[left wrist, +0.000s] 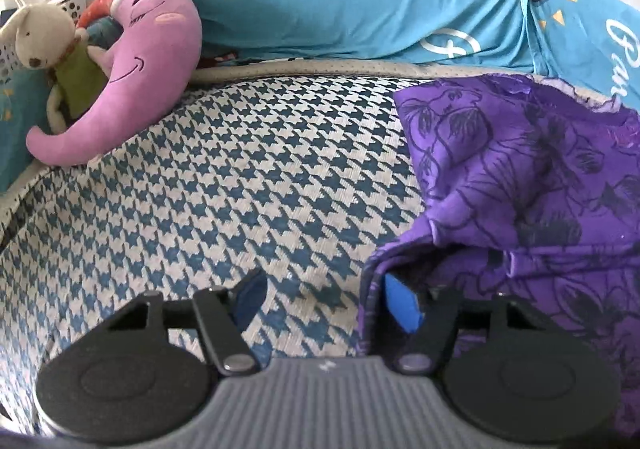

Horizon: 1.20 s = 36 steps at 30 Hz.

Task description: Fold clothes

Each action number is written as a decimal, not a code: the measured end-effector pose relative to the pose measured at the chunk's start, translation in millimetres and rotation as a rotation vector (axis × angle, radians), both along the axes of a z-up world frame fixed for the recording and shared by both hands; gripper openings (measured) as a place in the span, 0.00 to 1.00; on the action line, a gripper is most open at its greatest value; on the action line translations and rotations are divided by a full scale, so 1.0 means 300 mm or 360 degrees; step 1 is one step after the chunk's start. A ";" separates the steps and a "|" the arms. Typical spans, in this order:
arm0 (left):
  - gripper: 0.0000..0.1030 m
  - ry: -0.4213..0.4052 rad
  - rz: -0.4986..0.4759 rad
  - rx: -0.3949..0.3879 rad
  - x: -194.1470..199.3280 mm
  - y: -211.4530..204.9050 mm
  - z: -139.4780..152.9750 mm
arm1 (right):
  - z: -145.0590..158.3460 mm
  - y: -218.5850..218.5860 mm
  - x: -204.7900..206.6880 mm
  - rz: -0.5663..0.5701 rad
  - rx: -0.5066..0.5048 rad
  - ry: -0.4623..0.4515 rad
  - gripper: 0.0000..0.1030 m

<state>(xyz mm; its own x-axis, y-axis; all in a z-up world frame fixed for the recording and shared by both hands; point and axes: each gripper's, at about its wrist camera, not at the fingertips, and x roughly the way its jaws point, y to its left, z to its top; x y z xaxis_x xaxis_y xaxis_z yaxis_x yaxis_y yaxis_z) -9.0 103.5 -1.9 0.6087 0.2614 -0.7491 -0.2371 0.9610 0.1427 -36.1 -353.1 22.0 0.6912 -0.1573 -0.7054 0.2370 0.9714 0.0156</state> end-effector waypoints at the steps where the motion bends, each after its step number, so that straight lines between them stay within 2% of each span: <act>1: 0.65 0.0003 0.0007 0.0011 0.008 -0.004 -0.002 | 0.000 -0.004 0.000 -0.0001 0.0013 0.0006 0.09; 5: 0.71 0.0012 0.0030 0.0042 0.016 -0.006 -0.004 | 0.010 -0.029 -0.012 -0.0008 0.0121 0.0029 0.18; 7: 0.75 0.0012 0.0017 0.0037 0.007 -0.010 0.005 | 0.021 -0.040 -0.023 0.0002 0.0170 0.0034 0.32; 8: 0.76 0.0009 0.0012 0.0025 0.000 -0.009 0.012 | 0.027 -0.044 -0.030 0.0010 0.0190 0.0032 0.35; 13: 0.82 -0.0007 -0.0068 -0.0138 -0.054 0.011 0.060 | 0.059 -0.052 -0.078 0.0083 0.0245 0.0032 0.37; 19: 0.84 -0.0009 -0.0165 -0.0199 -0.127 0.027 0.086 | 0.065 -0.067 -0.150 0.0135 0.0307 0.0080 0.38; 22: 0.84 0.0019 -0.0172 -0.0287 -0.159 0.040 0.082 | 0.050 -0.069 -0.182 0.0143 0.0295 0.0126 0.38; 30: 0.84 0.0030 -0.0195 -0.0288 -0.226 0.039 0.058 | 0.020 -0.082 -0.244 0.0126 0.0302 0.0179 0.38; 33: 0.83 0.0033 -0.0196 -0.0309 -0.244 0.043 0.050 | 0.017 -0.056 -0.261 0.0171 0.0256 0.0177 0.37; 36: 0.81 0.0038 -0.0193 -0.0313 -0.248 0.047 0.042 | 0.013 -0.033 -0.271 0.0170 0.0157 0.0169 0.13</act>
